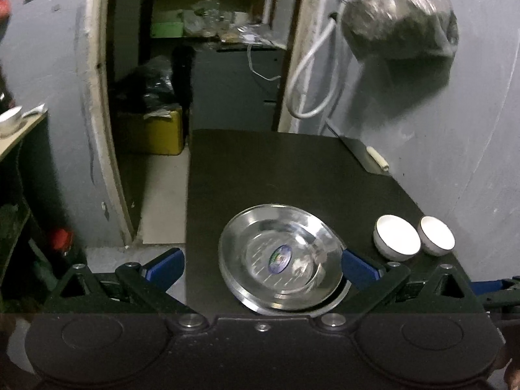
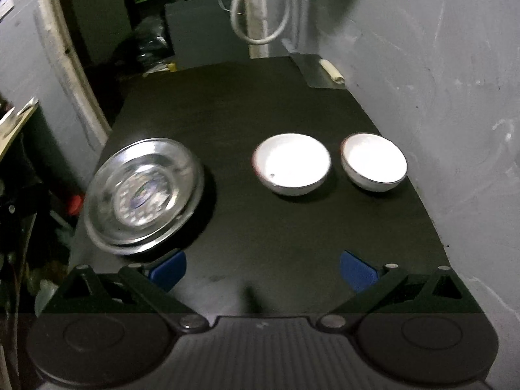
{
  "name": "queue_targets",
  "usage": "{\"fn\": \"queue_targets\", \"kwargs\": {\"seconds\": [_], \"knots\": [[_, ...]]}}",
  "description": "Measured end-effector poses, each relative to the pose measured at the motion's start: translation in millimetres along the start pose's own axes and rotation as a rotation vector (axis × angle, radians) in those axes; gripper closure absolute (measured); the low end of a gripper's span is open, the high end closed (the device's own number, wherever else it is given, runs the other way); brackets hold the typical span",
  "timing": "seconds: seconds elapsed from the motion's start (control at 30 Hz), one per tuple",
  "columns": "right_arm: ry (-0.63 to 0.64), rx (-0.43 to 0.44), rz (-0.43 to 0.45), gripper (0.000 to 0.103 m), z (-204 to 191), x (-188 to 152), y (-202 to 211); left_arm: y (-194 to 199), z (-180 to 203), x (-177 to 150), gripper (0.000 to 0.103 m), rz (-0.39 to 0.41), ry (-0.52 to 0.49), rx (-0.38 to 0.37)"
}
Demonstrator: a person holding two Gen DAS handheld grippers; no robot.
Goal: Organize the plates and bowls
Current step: 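Reach the left gripper to a red-rimmed white bowl and grasp its rim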
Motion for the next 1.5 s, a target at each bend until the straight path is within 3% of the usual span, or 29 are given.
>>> {"fn": "queue_targets", "kwargs": {"seconds": [0.17,0.4,0.5,0.73,0.93,1.2,1.4,1.5], "knots": [[-0.096,0.021,0.01,0.0,31.4,13.0,-24.6,-38.0,29.5,27.7,0.001,-0.01,-0.086,-0.009],[-0.286,0.089,0.055,0.0,73.6,20.9,-49.7,-111.6,83.4,61.5,0.001,-0.082,-0.258,-0.098],[-0.338,0.115,0.057,0.0,83.3,23.4,-58.6,-144.2,106.6,67.5,0.001,-0.148,-0.331,-0.119],[-0.384,0.126,0.064,0.001,95.2,25.5,-74.7,-184.9,133.9,69.1,0.001,-0.217,-0.434,-0.113],[-0.416,0.132,0.07,0.013,100.6,28.8,-84.7,-204.8,141.5,67.4,0.001,-0.267,-0.469,-0.107],[-0.421,0.151,0.066,0.022,95.8,32.3,-95.8,-215.2,148.4,64.3,0.01,-0.281,-0.472,-0.115],[-0.43,0.155,0.073,0.031,94.8,33.2,-99.0,-219.6,156.5,63.9,0.024,-0.301,-0.47,-0.153],[-0.426,0.158,0.074,0.036,94.8,34.2,-101.0,-222.3,158.3,62.8,0.038,-0.329,-0.45,-0.183]]}}
Point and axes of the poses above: each gripper's, at about its wrist camera, not at the fingertips, and y roughly against the way its jaws point, z to its right, x to its top, the point moved 1 cm from there along -y, roughly the way its jaws point, and after that the axes turned 4 degrees about -y, right-handed, at the moved point
